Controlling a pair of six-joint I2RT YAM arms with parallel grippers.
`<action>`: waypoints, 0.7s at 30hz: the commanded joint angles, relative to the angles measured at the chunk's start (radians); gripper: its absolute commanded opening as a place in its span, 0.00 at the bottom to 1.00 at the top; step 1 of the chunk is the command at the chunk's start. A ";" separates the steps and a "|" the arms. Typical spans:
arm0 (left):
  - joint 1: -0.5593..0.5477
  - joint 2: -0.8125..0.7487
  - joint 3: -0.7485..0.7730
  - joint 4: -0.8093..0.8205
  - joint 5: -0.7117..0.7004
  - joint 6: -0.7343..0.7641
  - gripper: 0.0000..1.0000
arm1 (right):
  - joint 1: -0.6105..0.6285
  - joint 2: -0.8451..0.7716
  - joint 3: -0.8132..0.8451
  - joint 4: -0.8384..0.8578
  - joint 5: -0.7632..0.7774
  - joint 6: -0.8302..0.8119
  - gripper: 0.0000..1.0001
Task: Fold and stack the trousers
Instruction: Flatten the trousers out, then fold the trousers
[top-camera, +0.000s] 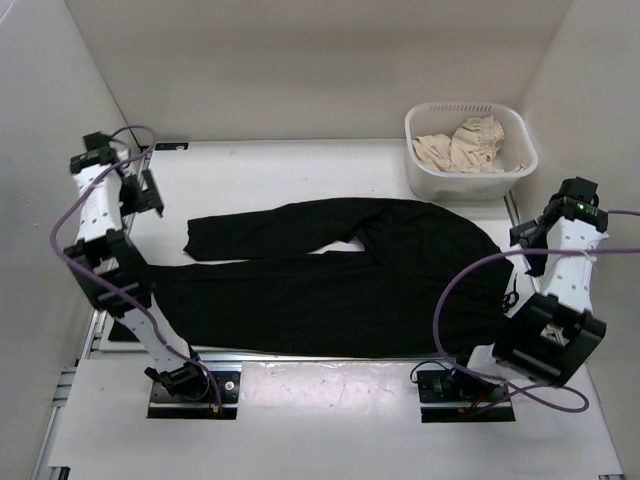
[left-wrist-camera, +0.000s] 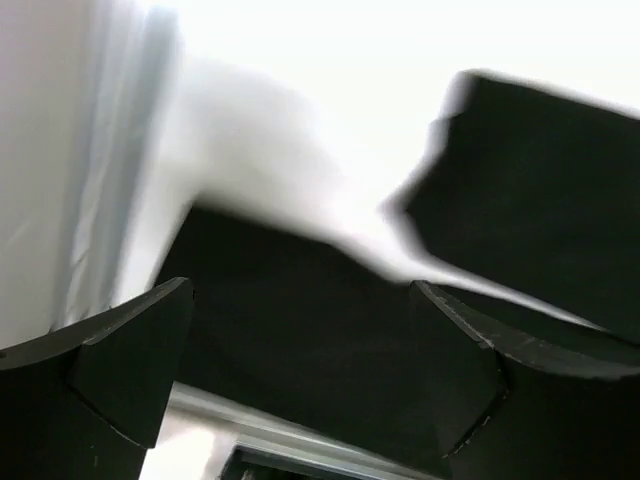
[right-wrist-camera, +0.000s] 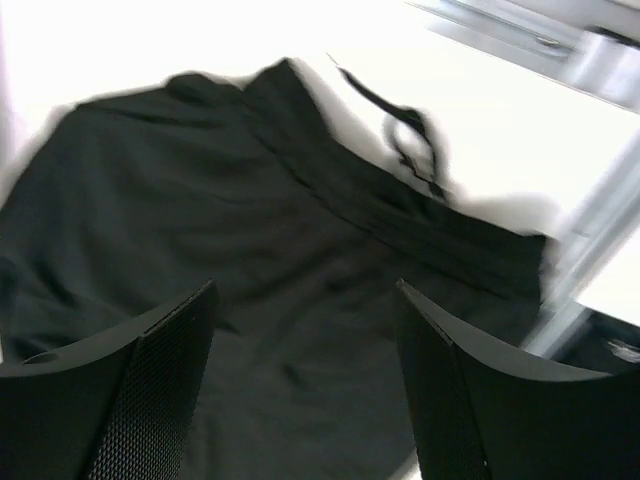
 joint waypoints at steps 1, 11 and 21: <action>-0.081 0.198 0.112 0.004 0.132 0.000 1.00 | 0.036 0.117 0.054 0.148 -0.055 0.116 0.75; -0.222 0.527 0.435 0.015 0.158 0.000 1.00 | 0.206 0.599 0.324 0.126 0.133 0.370 0.79; -0.266 0.563 0.289 0.059 0.168 0.000 0.59 | 0.215 0.872 0.452 0.042 0.164 0.394 0.64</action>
